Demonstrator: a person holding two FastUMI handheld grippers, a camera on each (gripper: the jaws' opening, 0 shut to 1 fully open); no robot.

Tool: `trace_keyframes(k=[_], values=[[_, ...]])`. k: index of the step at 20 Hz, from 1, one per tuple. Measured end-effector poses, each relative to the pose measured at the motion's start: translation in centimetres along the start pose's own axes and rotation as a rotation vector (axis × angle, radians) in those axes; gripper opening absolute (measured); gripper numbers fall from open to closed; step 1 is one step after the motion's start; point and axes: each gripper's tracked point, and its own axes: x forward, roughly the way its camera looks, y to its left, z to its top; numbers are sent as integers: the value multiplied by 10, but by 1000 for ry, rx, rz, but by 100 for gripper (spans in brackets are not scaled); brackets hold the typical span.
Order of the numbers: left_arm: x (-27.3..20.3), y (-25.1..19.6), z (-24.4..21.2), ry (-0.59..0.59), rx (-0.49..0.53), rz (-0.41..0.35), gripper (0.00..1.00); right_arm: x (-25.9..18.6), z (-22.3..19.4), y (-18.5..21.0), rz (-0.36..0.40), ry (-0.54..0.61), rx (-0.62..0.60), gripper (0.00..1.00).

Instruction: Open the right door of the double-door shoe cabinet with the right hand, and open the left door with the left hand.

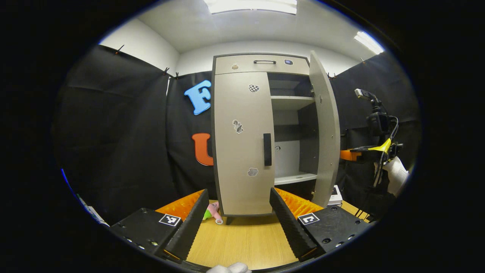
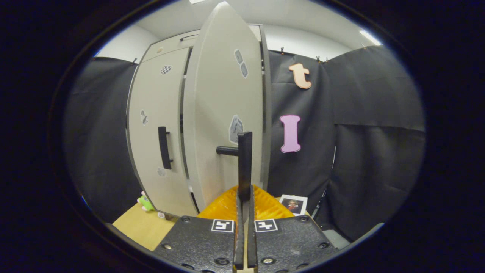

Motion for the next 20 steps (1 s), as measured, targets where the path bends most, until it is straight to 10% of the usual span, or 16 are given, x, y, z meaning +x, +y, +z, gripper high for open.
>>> trace_keyframes(k=[20], values=[[25, -78, 21, -17, -13, -63, 96, 0, 3, -24, 45, 9, 25, 4]])
